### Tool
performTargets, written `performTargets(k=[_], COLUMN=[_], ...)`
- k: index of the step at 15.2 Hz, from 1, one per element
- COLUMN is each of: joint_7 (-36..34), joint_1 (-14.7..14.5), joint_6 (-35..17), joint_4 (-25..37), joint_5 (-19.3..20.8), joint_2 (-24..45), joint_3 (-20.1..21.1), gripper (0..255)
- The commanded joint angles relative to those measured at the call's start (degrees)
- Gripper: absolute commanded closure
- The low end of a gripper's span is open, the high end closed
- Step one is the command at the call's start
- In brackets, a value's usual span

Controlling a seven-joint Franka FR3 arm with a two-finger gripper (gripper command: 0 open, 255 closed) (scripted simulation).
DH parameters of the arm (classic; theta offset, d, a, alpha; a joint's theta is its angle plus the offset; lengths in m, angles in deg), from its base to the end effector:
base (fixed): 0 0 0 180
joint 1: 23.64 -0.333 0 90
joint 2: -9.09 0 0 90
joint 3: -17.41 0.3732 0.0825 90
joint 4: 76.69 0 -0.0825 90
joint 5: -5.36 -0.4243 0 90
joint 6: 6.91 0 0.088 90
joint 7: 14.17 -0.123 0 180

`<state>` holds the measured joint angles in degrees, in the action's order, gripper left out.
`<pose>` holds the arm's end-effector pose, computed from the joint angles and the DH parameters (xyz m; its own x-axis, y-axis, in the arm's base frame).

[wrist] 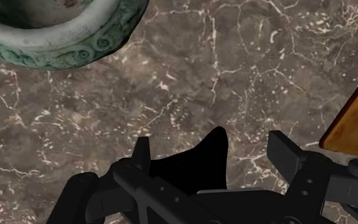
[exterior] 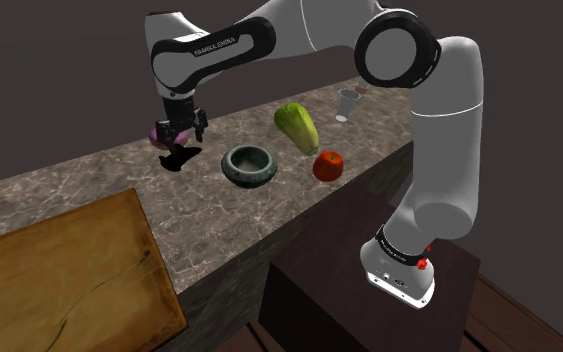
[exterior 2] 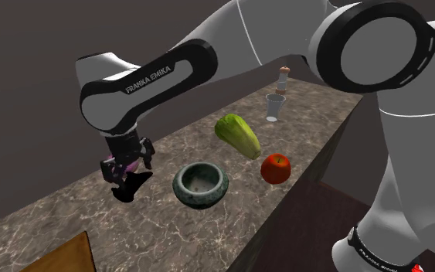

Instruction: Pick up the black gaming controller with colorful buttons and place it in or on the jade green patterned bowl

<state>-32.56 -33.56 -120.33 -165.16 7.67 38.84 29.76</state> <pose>0.7010 0.2576 0.3652 0.9939 0.0630 -0.0904 0.0592 -0.9973 -0.0443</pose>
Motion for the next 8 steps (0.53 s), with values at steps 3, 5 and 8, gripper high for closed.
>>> performTargets(k=[3,5,8], joint_7=[-0.3,-0.4,-0.5], joint_1=[-0.4,-0.5,-0.6], joint_6=[-1.9,-3.2,-4.8], joint_4=[0.4,-0.3,-1.3], joint_5=[0.3,0.4,0.6], joint_2=[2.4,2.9,3.6], joint_3=[-0.1,-0.2,-0.3], gripper=[0,0,0])
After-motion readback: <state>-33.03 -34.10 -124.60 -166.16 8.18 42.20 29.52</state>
